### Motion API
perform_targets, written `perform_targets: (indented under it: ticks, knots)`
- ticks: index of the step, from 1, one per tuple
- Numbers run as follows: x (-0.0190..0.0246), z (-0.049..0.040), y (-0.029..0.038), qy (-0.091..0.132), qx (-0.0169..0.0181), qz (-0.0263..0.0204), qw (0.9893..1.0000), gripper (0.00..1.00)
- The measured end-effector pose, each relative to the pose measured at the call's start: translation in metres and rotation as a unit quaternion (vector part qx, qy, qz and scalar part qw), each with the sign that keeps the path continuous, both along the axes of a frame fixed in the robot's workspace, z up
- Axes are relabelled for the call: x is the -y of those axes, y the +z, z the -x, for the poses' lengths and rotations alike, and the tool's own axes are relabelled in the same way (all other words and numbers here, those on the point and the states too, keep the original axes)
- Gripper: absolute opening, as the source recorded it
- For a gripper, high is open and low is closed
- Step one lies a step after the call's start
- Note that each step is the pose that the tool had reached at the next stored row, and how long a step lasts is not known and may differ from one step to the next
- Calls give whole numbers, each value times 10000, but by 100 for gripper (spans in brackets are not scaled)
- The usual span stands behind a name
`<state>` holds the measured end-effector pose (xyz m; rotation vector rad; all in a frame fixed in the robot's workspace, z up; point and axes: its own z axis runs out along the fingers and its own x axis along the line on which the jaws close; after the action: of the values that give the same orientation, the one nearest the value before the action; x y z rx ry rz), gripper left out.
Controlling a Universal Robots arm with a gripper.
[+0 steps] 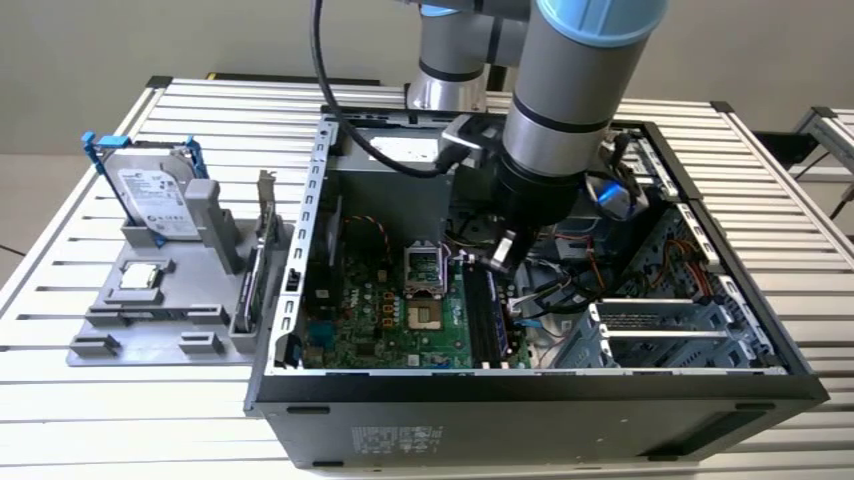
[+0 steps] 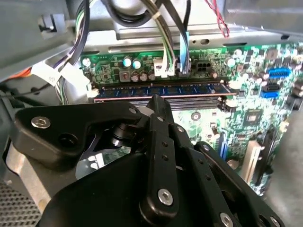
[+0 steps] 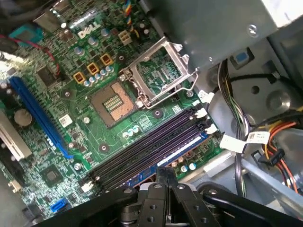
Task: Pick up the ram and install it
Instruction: 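Press down the ram until it locks into place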
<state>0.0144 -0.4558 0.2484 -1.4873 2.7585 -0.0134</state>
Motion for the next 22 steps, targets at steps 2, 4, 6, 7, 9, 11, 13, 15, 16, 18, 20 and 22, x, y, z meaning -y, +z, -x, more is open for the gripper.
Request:
perform_targets:
  ticks: [2, 4, 6, 7, 9, 11, 13, 15, 16, 18, 20, 22]
  knots:
    - [-2, 0, -2, 172, 0, 1, 9999, 0]
    - [-3, 0, -5, 338, 0, 1, 9994, 0]
    - [-4, 0, -8, 499, 0, 1, 9988, 0]
    - [-5, 0, -10, 579, 0, 1, 9983, 0]
    - [-6, 0, -12, 738, 0, 1, 9973, 0]
    - [-7, 0, -14, 898, 0, 1, 9960, 0]
    - [-9, 0, -16, 1060, 0, 0, 9944, 0]
    - [-11, 0, -18, 1218, 0, 0, 9925, 0]
    - [-12, 0, -19, 1296, 0, 0, 9916, 0]
    - [-13, 0, -21, 1454, 0, 1, 9894, 0]
    - [-14, 0, -22, 1608, 0, 1, 9870, 0]
    - [-15, 0, -25, 1763, 0, 1, 9843, 0]
